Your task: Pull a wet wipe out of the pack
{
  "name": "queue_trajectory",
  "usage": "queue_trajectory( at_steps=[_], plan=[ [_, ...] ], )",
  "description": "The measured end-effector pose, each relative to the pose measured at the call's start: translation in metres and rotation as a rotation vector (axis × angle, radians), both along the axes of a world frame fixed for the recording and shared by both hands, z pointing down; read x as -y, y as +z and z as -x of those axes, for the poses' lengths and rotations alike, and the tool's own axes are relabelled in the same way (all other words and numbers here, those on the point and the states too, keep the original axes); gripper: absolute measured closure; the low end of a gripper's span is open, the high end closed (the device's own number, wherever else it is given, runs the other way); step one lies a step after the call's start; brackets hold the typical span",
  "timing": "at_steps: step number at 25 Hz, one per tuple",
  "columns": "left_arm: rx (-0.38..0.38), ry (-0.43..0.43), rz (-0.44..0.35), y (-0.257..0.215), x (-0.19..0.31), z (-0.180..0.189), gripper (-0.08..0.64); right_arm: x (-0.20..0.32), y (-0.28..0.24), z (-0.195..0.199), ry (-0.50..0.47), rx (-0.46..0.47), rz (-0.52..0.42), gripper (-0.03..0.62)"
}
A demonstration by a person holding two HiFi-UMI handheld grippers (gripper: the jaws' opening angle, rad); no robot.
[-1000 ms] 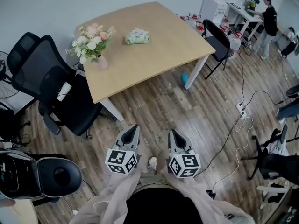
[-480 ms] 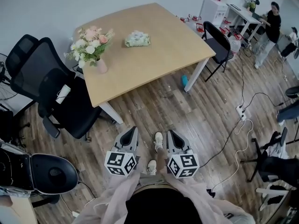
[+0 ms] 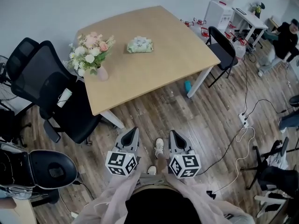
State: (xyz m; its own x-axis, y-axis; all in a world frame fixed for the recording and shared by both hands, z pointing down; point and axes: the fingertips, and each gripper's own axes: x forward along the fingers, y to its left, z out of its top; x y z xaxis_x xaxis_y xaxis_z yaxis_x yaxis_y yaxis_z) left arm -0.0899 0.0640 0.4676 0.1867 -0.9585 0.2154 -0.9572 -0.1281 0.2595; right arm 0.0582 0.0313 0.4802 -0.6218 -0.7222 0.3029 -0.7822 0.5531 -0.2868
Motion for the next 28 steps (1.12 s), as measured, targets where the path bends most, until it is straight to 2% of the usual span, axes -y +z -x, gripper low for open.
queue_trajectory(
  at_steps=[16, 28],
  plan=[
    [-0.005, -0.035, 0.024, 0.003, 0.11, 0.022, 0.548, 0.115, 0.003, 0.025, -0.044, -0.007, 0.024, 0.58],
    [0.009, -0.077, 0.013, 0.001, 0.188, 0.037, 0.548, 0.202, -0.001, 0.045, -0.101, 0.007, 0.005, 0.58]
  ],
)
